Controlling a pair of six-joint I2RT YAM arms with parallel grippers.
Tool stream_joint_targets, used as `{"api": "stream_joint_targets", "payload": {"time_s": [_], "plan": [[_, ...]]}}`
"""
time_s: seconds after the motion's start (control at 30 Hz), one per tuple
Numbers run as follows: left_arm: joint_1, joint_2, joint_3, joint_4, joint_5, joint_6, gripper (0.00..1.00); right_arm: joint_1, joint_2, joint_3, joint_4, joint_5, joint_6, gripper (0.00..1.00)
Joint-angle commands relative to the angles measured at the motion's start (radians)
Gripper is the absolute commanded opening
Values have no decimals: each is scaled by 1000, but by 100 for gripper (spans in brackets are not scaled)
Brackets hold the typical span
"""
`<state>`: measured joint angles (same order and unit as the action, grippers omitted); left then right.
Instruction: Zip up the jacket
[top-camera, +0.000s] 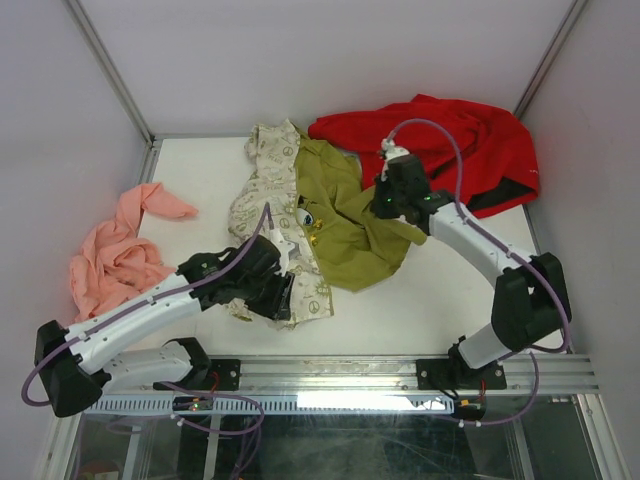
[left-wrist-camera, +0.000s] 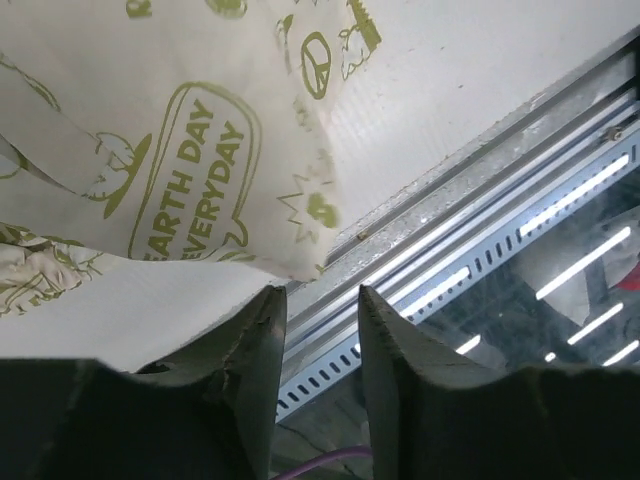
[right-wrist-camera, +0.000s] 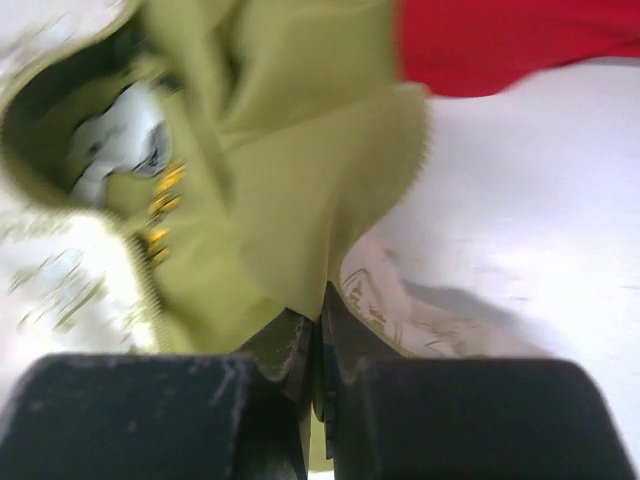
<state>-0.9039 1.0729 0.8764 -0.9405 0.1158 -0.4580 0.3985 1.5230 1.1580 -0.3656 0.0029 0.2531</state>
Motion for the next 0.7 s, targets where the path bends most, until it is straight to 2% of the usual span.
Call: {"api": "stream_joint_targets", "payload": {"time_s": [0.0,0.13,0.2,0.3,0.43,0.5,0.67], "plan": [[-4,-58,66,54,-20,-24,39,211,-13,37,-4,-45,-17,6],[-3,-68,133,58,-136,-40,45,377,97,60,-15,-106,-14,15],[7,-68,149,67,-209,-50,49,434,145,74,-33,-145,-19,23],[70,-68,143,116,-243,-50,50,473,154,70,-58,-183,-25,35],[200,-66,101,242,-206,-42,50,471,48,15,-57,-205,-45,52],[230,-43,102,298,-184,-36,51,454,-19,-22,-60,-200,-52,57],[240,103,186,398,-136,4,59,331,-157,-143,-25,-179,-27,63]]}}
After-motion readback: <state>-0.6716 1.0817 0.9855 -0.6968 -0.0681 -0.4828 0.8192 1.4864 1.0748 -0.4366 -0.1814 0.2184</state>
